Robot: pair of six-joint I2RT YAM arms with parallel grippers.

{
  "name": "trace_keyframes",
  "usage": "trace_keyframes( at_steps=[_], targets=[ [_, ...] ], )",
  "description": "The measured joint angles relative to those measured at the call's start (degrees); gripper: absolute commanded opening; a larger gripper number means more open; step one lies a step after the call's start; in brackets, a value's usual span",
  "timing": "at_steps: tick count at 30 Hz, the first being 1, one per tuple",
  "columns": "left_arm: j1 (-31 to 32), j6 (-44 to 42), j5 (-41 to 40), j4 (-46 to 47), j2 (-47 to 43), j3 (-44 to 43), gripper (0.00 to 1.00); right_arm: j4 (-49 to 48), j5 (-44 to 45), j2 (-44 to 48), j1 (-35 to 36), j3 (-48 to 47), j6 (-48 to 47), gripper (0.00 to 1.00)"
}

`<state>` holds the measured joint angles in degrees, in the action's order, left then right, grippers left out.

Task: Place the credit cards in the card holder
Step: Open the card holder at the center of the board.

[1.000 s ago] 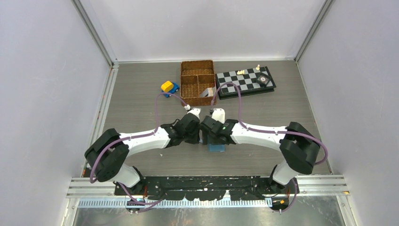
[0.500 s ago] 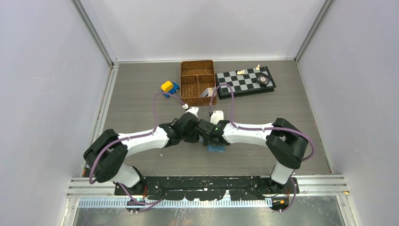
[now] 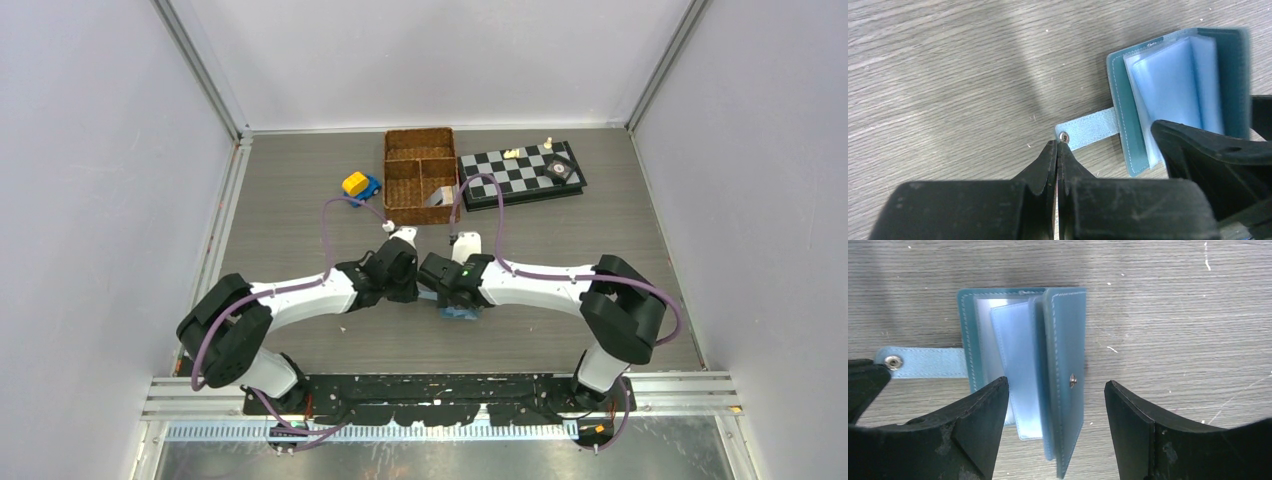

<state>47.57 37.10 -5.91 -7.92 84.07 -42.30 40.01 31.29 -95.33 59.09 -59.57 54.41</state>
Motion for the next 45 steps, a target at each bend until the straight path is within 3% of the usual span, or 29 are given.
trace_keyframes(
  at_steps=[19,27,37,45],
  targets=[
    [-2.7,-0.3,-0.1,-0.2,0.0,1.0,0.0,4.6,1.7,5.5,-1.2,2.8,0.0,0.75],
    [-3.0,-0.3,-0.1,-0.2,0.0,1.0,0.0,4.1,0.0,6.7,-6.1,7.6,-0.2,0.78],
    [-3.1,-1.2,0.1,-0.1,0.0,1.6,0.0,3.8,-3.2,16.2,-12.6,11.4,-2.2,0.79],
    [-3.1,-1.6,1.7,0.2,-1.0,2.1,0.0,3.4,-6.5,25.4,-13.0,11.3,-6.3,0.77]
  ],
)
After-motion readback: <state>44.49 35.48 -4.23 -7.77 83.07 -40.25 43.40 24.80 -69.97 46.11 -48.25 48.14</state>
